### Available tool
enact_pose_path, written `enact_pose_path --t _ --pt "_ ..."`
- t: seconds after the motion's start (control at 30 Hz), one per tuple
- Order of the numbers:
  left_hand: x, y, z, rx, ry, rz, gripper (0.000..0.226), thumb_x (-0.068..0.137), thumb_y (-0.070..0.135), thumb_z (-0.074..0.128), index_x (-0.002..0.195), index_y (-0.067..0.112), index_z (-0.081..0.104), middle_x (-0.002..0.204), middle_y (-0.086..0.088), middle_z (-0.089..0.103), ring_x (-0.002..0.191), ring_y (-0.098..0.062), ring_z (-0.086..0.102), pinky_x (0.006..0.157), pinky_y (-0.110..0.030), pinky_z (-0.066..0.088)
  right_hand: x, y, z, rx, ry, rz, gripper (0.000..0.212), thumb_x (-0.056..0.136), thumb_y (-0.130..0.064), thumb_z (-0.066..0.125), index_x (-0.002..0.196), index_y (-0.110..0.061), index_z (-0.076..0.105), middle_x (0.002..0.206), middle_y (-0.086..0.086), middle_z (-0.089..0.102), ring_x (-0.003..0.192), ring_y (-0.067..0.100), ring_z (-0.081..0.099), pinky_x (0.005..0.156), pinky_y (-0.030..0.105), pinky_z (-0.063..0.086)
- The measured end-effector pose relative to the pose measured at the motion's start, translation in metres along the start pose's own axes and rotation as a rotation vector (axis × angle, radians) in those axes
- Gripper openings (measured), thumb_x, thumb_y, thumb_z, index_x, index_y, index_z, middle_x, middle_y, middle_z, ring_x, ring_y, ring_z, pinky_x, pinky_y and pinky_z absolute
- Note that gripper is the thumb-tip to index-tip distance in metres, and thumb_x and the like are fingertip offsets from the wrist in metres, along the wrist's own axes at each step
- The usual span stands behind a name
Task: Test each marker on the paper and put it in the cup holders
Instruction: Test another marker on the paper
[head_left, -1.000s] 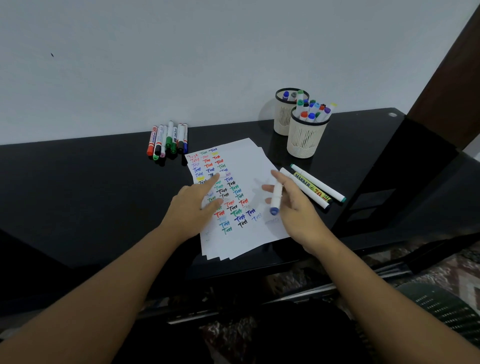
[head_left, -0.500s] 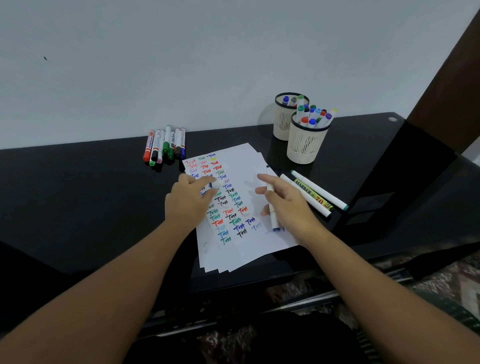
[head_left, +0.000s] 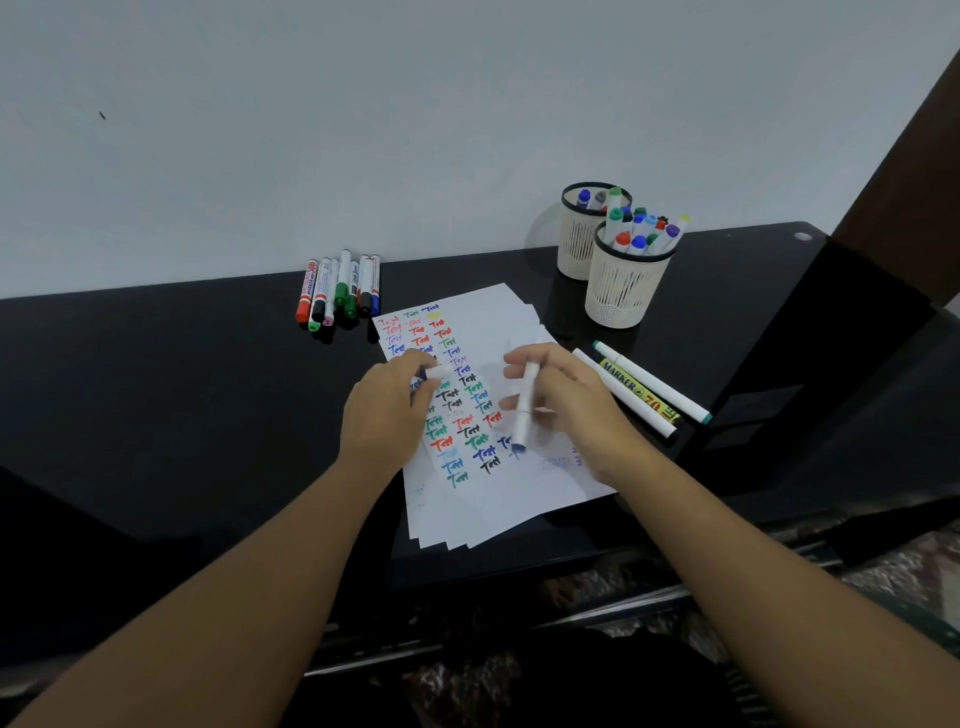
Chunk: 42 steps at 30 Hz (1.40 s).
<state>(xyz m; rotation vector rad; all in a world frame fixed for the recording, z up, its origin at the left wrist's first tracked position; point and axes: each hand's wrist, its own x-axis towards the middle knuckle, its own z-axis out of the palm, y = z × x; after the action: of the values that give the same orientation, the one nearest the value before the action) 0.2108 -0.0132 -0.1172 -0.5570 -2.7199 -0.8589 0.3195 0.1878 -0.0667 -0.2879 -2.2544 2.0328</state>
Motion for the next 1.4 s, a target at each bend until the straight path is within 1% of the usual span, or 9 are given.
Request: enact_pose_path --t 0.07,0.13,0.23,0.37,0.63,0.9,1.1,1.23,1.4 --pt "-0.001 0.0 0.0 0.004 0.009 0.009 0.02 0.101 0.036 0.055 0.12 0.031 0.059 0.099 0.01 0.065 0.086 -0.01 0.058 0.068 -0.03 0.044 0.003 -0.007 0.001 -0.02 0.016 0.002 0.024 0.106 -0.018 0.049 0.11 -0.028 0.071 0.118 -0.004 0.07 0.072 0.018 0.069 0.07 0.031 0.058" --pt "-0.001 0.002 0.0 -0.011 0.016 0.02 0.019 0.103 0.035 0.053 0.121 0.029 0.057 0.099 0.011 0.063 0.085 -0.009 0.057 0.068 -0.03 0.045 0.01 -0.01 -0.002 -0.293 -0.006 -0.059 0.021 0.107 -0.024 0.052 0.118 -0.041 0.06 0.113 -0.008 0.071 0.066 0.015 0.063 0.056 0.022 0.048" --pt "-0.002 0.004 -0.002 -0.021 0.013 0.025 0.021 0.104 0.034 0.051 0.123 0.028 0.057 0.102 0.011 0.063 0.087 -0.008 0.056 0.069 -0.029 0.044 0.019 -0.011 -0.006 -0.695 -0.112 -0.079 0.037 0.106 -0.031 0.056 0.137 -0.04 0.037 0.12 -0.006 0.07 0.086 0.018 0.067 0.075 0.031 0.052" --pt "-0.004 0.007 -0.004 -0.025 0.007 0.039 0.021 0.104 0.034 0.05 0.122 0.027 0.058 0.103 0.009 0.064 0.086 -0.009 0.056 0.072 -0.032 0.048 0.021 -0.012 -0.012 -1.009 -0.057 -0.151 0.024 0.104 -0.035 0.058 0.128 -0.034 0.058 0.118 -0.008 0.071 0.101 0.017 0.065 0.084 0.037 0.055" --pt "-0.007 0.01 -0.005 -0.022 -0.03 0.129 0.027 0.105 0.029 0.05 0.129 0.022 0.059 0.127 0.004 0.064 0.104 -0.015 0.06 0.089 -0.036 0.051 0.031 -0.011 -0.009 -1.116 -0.085 -0.234 0.029 0.104 -0.035 0.057 0.133 -0.039 0.059 0.116 -0.007 0.069 0.099 0.015 0.063 0.081 0.038 0.056" --pt "-0.012 0.011 -0.006 0.031 0.007 0.266 0.027 0.104 0.021 0.055 0.128 0.013 0.064 0.122 -0.004 0.069 0.103 -0.02 0.065 0.085 -0.029 0.044 0.046 -0.029 0.0 -1.306 -0.172 -0.391 0.037 0.105 -0.054 0.047 0.135 -0.035 0.053 0.12 -0.007 0.072 0.101 0.016 0.066 0.08 0.035 0.051" --pt "-0.014 0.013 -0.007 0.043 0.057 0.309 0.024 0.102 0.016 0.059 0.124 0.01 0.067 0.117 -0.007 0.071 0.1 -0.024 0.067 0.082 -0.029 0.042 0.046 -0.027 0.001 -1.331 -0.173 -0.454 0.036 0.107 -0.048 0.046 0.14 -0.033 0.042 0.117 -0.002 0.073 0.093 0.02 0.068 0.075 0.036 0.051" --pt "-0.017 0.018 -0.008 0.016 0.029 0.3 0.028 0.101 0.019 0.061 0.128 0.012 0.062 0.114 -0.004 0.072 0.094 -0.022 0.067 0.079 -0.026 0.044 0.041 -0.018 0.004 -1.273 -0.293 -0.435 0.039 0.109 -0.032 0.046 0.146 -0.032 0.033 0.121 0.003 0.069 0.092 0.028 0.064 0.075 0.038 0.042" --pt "-0.016 0.021 -0.01 -0.08 -0.013 0.182 0.04 0.102 0.025 0.059 0.139 0.015 0.052 0.137 0.003 0.06 0.103 -0.018 0.069 0.08 -0.028 0.051 0.042 -0.012 0.011 -1.1 -0.322 -0.379 0.04 0.108 -0.025 0.046 0.143 -0.029 0.027 0.115 0.004 0.069 0.088 0.031 0.063 0.078 0.042 0.047"
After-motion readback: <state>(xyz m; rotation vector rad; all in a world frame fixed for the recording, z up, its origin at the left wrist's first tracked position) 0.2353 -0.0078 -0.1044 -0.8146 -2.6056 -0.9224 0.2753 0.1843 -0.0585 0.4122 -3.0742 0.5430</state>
